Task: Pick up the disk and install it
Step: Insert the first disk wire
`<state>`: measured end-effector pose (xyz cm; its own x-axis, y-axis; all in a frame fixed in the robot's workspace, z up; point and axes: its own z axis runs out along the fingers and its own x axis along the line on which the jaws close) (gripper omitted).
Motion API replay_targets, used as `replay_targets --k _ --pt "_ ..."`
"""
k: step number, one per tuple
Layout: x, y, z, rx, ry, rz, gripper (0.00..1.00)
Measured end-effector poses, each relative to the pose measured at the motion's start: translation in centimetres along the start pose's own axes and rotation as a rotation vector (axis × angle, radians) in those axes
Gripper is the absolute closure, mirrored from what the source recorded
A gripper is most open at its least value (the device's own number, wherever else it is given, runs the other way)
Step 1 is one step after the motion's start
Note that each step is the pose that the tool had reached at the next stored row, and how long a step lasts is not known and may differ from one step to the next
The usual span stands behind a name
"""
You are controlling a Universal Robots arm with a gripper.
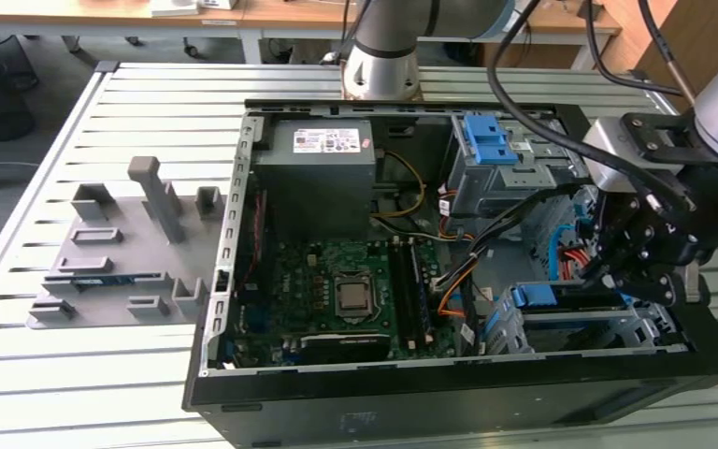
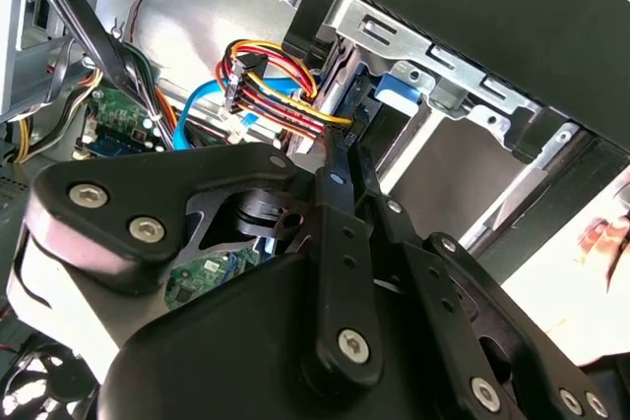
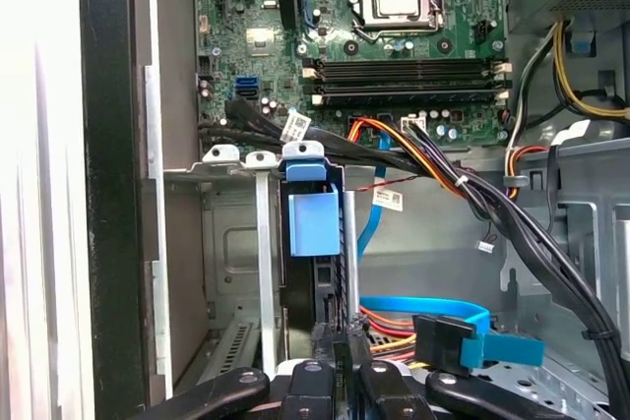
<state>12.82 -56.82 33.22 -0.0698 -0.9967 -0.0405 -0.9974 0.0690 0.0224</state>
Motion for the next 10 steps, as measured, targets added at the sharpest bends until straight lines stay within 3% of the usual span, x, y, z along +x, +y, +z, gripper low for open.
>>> replay_targets --k 10 --pt "0.01 -0.01 0.34 0.0000 -0.0004 0.000 0.84"
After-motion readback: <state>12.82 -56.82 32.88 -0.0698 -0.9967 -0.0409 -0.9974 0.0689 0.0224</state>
